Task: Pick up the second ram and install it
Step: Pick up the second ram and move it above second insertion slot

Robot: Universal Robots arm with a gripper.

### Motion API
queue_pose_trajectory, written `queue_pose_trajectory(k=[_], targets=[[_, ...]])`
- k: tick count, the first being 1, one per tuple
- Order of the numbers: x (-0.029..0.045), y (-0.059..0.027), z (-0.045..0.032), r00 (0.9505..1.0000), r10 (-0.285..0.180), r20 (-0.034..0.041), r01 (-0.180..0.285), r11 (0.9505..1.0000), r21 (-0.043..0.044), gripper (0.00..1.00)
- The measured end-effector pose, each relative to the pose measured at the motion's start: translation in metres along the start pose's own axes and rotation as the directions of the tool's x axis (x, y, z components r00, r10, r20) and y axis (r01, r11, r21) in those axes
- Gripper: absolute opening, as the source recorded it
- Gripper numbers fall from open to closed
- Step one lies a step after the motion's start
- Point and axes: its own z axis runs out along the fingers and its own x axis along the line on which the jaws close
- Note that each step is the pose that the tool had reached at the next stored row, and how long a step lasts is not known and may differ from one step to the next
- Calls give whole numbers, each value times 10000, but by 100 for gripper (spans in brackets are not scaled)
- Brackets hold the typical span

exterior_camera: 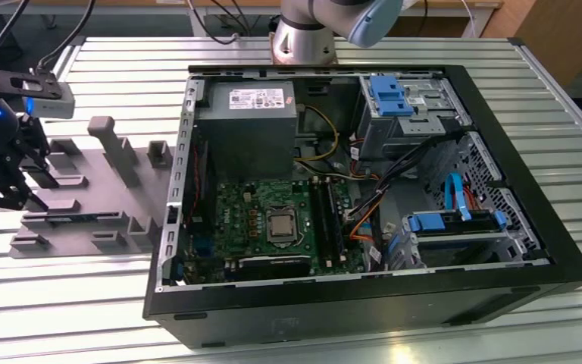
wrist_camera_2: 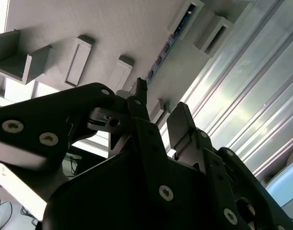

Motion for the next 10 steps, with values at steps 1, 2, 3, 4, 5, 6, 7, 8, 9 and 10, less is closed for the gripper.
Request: queue_pose_trajectory(k=[1,2,3,4,5,6,7,8,9,10], targets=[[-5,2,11,10000,1,0,-1,10000,0,45],[-10,3,21,10000,0,0,0,10000,-1,45],[-15,5,33,10000,0,0,0,10000,0,45],[-21,6,44,10000,0,0,0,10000,0,45],[-25,8,54,10000,0,0,0,10000,0,45],[-29,10,65,10000,0,0,0,10000,0,45],[-32,13,78,10000,1,0,-1,10000,0,45],[-32,16,91,10000,0,0,0,10000,-1,45],[-32,19,109,10000,0,0,0,10000,0,45],[-32,21,126,10000,0,0,0,10000,0,45]])
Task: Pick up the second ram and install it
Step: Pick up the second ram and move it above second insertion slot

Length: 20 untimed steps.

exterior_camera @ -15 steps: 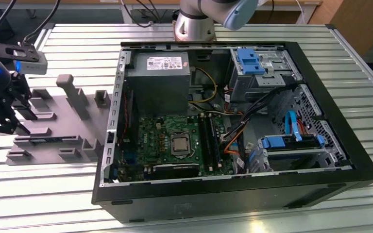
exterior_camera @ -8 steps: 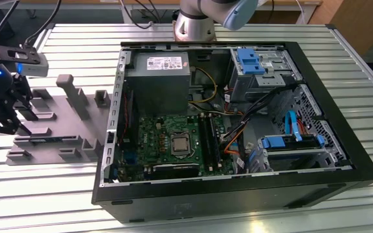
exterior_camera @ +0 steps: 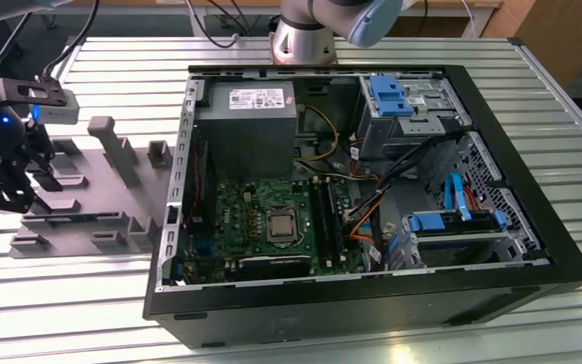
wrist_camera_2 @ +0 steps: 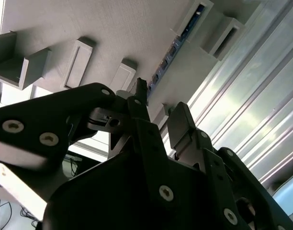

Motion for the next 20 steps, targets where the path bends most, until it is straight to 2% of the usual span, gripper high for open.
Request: queue_pose_trajectory(k=[5,20], targets=[[0,3,86,10000,-60,-1,60,10000,5,45],[16,9,281,9996,-265,0,265,9996,46,45]])
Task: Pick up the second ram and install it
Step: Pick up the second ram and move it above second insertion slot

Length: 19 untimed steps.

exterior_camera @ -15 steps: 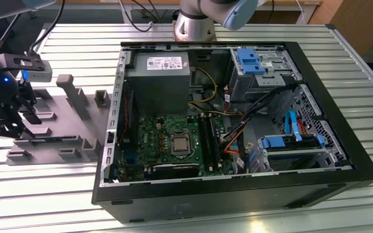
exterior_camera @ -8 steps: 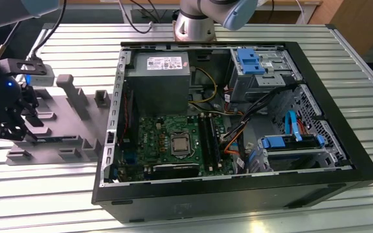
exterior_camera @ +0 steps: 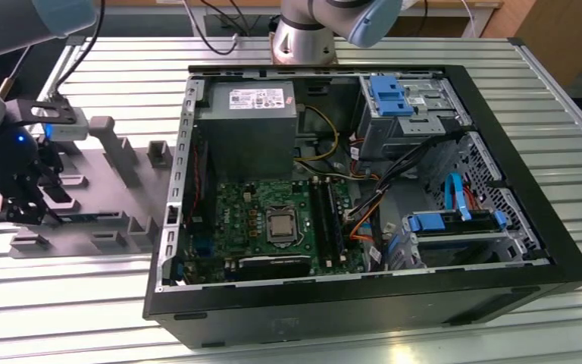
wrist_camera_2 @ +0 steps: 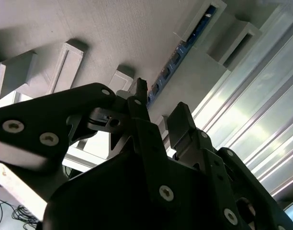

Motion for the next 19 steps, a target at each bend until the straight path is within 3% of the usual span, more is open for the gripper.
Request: queue_pose_trajectory(k=[7,10,11,19], targets=[[12,-1,70,10000,-63,7,63,10000,21,45],[21,-1,91,10000,-88,6,88,10000,34,37],[24,-1,101,10000,-95,7,95,9999,38,30],[29,-1,193,9999,-156,7,156,9999,50,30]])
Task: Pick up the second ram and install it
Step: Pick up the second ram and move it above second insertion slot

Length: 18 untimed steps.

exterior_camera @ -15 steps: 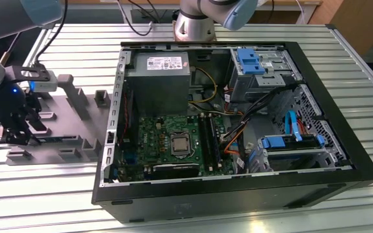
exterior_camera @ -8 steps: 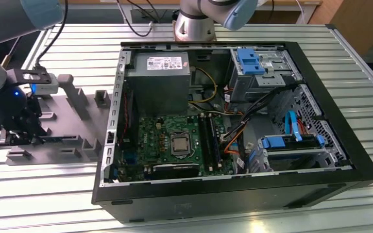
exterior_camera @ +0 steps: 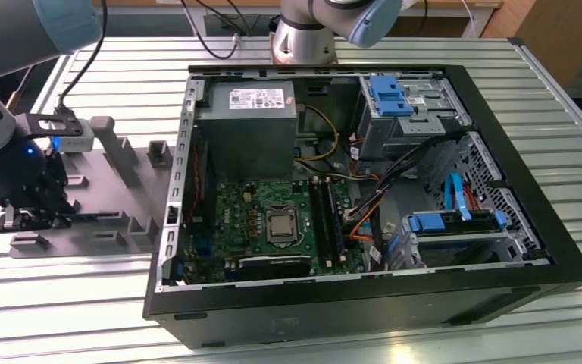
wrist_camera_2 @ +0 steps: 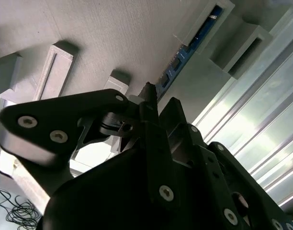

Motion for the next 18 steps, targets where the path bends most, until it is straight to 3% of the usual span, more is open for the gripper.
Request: queue_pose_trajectory(k=[6,18], targets=[[-1,0,13,9999,-10,108,10,10000,-1,30],[-7,7,38,9998,138,112,-138,9999,-23,30]])
